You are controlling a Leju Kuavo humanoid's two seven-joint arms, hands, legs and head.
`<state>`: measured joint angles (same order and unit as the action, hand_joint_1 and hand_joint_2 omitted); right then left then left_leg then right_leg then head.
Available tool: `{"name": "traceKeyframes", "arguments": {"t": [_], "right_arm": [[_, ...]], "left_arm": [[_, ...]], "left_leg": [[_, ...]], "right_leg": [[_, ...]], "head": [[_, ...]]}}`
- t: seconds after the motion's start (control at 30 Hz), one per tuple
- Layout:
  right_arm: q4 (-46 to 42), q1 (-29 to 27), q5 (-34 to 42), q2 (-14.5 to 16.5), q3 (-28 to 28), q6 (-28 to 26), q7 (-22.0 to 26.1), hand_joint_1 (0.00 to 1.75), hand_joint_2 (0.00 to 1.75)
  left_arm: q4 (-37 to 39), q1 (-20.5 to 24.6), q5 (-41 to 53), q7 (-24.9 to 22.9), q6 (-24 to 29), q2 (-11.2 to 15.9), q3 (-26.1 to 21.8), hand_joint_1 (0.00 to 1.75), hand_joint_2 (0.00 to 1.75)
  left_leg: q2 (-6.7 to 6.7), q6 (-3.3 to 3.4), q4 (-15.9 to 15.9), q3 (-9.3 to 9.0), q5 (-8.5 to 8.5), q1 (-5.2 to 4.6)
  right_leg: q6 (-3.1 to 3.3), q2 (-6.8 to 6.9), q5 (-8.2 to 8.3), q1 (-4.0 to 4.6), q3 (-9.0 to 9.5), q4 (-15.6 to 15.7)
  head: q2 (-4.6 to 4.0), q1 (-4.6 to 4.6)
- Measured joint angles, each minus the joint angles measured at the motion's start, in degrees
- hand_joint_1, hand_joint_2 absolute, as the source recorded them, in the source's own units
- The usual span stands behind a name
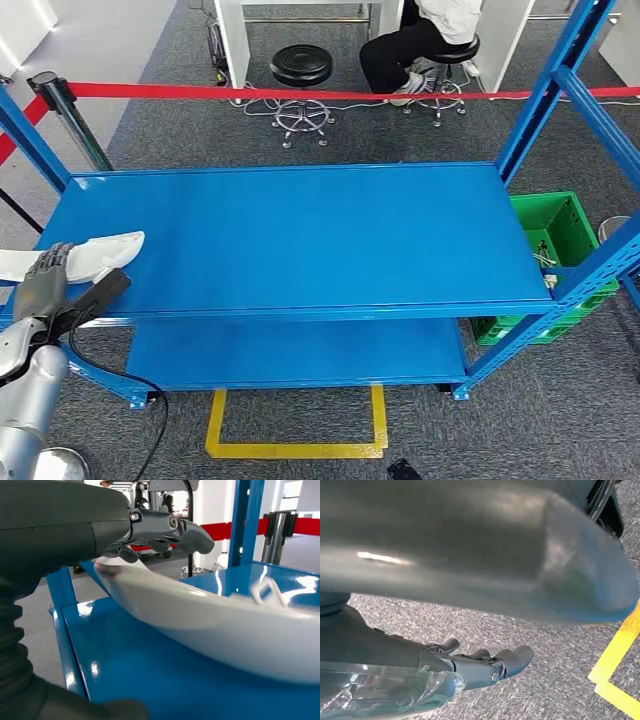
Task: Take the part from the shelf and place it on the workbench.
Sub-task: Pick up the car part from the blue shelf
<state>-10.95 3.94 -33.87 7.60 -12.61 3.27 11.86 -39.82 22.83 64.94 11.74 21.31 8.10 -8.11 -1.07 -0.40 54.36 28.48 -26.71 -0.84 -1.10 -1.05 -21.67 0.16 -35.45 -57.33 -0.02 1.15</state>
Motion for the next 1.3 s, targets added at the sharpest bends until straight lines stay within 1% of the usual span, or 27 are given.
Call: {"name": "traceKeyframes", "arguments": {"t": [0.03,0.17,0.4,0.57,0.7,0.8,0.9,1.0,1.2,1.3], "right_arm": [[0.0,-0.01,-0.01,0.02,0.0,0.0,0.03,0.0,0.0],[0.0,-0.04,-0.07,0.09,-0.01,-0.02,0.1,0.0,0.0],[0.0,-0.15,-0.63,0.2,-0.02,-0.03,0.2,0.0,0.0],[0.0,-0.21,-1.17,0.4,-0.02,-0.02,0.14,0.0,0.0],[0.0,-0.29,-1.5,0.47,-0.15,-0.1,0.13,0.0,0.0],[0.0,-0.37,-1.58,0.47,-0.49,-0.28,0.12,0.0,0.0],[0.0,-0.52,-1.52,0.47,-1.08,-0.38,0.1,0.0,0.0],[0.0,-0.85,-1.38,0.47,-1.66,-0.49,0.08,0.0,0.0],[0.0,-1.17,-0.65,0.47,-2.67,-0.61,0.22,0.0,0.0],[0.0,-1.38,0.73,0.53,-3.92,-0.86,1.42,0.0,0.0]], "left_arm": [[0.07,-0.03,0.04,0.0,0.0,0.0,0.0,1.24,1.75],[0.52,-0.16,0.14,0.0,0.02,-0.01,-0.02,1.74,1.75],[0.79,-0.16,0.71,0.33,0.23,-0.07,-0.32,1.75,1.75],[0.73,0.61,1.11,0.82,0.34,-0.1,-0.53,1.75,1.75],[0.32,0.8,0.5,2.29,1.18,-0.3,-0.76,1.75,1.75],[-1.24,0.05,-0.25,3.6,1.32,-0.72,-0.84,1.75,1.75],[-4.79,-1.88,-1.81,5.26,0.9,-1.46,-0.85,1.75,1.75],[-10.01,-4.52,-4.87,6.96,-1.2,-2.47,-0.83,1.75,1.75],[-17.71,-8.46,-9.02,9.04,-2.97,-3.86,-0.78,1.75,1.75],[-24.21,-12.4,-10.62,10.15,-3.65,-4.64,-0.24,1.75,1.75]], "left_leg": [[0.0,0.0,0.0,0.0,0.0,0.0],[0.0,-0.01,0.0,0.0,0.0,0.02],[0.02,-0.02,0.0,0.0,-0.02,0.02],[0.32,-0.07,0.0,-0.05,-0.13,0.01],[0.49,-0.13,0.0,-0.13,-0.19,0.04],[0.49,-0.14,0.0,-0.17,-0.18,0.08],[0.48,-0.14,0.0,-0.16,-0.18,0.09],[0.47,-0.14,0.0,-0.13,-0.19,0.09],[0.45,-0.11,0.0,-0.1,-0.21,0.08],[0.47,0.07,0.08,-0.09,-0.36,0.02]], "right_leg": [[0.0,0.0,0.0,0.01,0.0,0.0],[0.0,0.0,0.0,0.03,0.0,0.0],[0.0,-0.04,-0.01,0.03,0.0,0.0],[0.0,-0.42,0.0,0.0,0.01,0.0],[0.0,-0.63,0.0,0.03,-0.01,0.0],[0.01,-0.63,0.0,0.07,-0.03,-0.01],[0.02,-0.62,-0.01,0.09,-0.03,-0.01],[0.03,-0.57,-0.03,0.09,-0.03,0.0],[0.03,-0.54,-0.03,0.07,-0.02,0.04],[-0.07,-0.58,-0.03,-0.01,0.02,0.13]], "head": [[0.0,0.0],[-0.01,0.0],[0.0,0.02],[0.0,0.01],[0.0,0.0],[0.0,-0.01],[0.0,0.01],[0.0,0.02],[0.0,0.01],[0.0,0.0]]}}
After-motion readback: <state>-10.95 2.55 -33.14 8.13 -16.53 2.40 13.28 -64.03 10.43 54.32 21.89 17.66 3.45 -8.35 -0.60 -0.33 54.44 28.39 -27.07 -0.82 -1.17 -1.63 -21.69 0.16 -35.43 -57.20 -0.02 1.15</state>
